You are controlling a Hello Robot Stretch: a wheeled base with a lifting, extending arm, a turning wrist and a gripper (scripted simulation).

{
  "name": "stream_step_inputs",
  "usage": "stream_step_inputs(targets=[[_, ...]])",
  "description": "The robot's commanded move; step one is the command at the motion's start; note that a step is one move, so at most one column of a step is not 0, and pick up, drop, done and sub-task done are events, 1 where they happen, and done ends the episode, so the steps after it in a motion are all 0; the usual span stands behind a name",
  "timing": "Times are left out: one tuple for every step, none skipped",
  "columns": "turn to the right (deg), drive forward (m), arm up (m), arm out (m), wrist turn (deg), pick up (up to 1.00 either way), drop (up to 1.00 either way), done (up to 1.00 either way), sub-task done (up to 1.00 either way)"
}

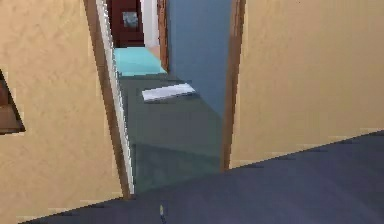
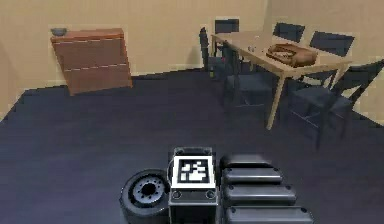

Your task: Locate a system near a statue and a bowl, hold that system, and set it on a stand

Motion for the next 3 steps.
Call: stream_step_inputs(targets=[[0.0, 1.0, 0.0, 0.0, 0.0, 0.0, 0.0, 0.0, 0.0], [0.0, 0.15, 0.0, 0.0, 0.0, 0.0, 0.0, 0.0, 0.0], [-18.0, 0.0, 0.0, 0.0, 0.0, 0.0, 0.0, 0.0, 0.0]])
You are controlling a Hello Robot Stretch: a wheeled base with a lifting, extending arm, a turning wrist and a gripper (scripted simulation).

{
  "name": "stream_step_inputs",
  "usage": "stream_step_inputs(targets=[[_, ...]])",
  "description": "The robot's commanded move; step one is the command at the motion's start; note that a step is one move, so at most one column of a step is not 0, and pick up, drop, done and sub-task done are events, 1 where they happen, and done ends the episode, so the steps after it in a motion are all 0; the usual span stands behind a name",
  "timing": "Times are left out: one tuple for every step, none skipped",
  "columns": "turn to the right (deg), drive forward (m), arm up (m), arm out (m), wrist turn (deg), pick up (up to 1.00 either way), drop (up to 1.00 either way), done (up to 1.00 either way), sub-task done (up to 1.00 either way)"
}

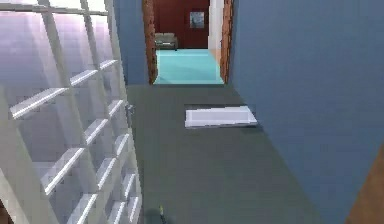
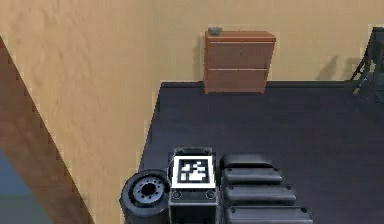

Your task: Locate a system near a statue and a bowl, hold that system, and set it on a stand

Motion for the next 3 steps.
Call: stream_step_inputs(targets=[[0.0, 1.0, 0.0, 0.0, 0.0, 0.0, 0.0, 0.0, 0.0], [-9.0, 0.0, 0.0, 0.0, 0.0, 0.0, 0.0, 0.0, 0.0], [0.0, 0.05, 0.0, 0.0, 0.0, 0.0, 0.0, 0.0, 0.0]])
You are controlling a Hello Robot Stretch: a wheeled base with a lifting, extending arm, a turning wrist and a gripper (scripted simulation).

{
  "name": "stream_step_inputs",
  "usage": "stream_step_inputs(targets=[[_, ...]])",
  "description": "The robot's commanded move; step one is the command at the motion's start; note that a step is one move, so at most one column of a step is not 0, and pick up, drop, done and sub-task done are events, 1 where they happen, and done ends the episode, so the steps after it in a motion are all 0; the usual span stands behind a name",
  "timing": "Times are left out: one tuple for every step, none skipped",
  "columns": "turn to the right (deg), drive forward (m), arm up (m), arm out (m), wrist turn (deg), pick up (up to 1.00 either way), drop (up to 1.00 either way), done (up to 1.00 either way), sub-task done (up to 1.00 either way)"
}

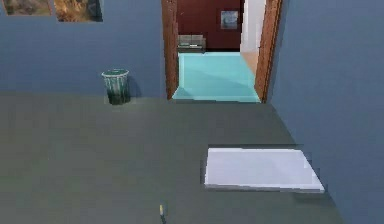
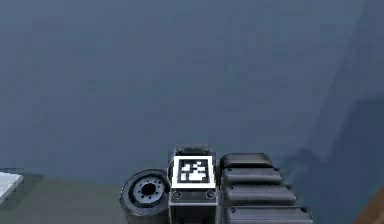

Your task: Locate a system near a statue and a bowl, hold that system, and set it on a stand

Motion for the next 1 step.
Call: stream_step_inputs(targets=[[3.0, 0.0, 0.0, 0.0, 0.0, 0.0, 0.0, 0.0, 0.0]])
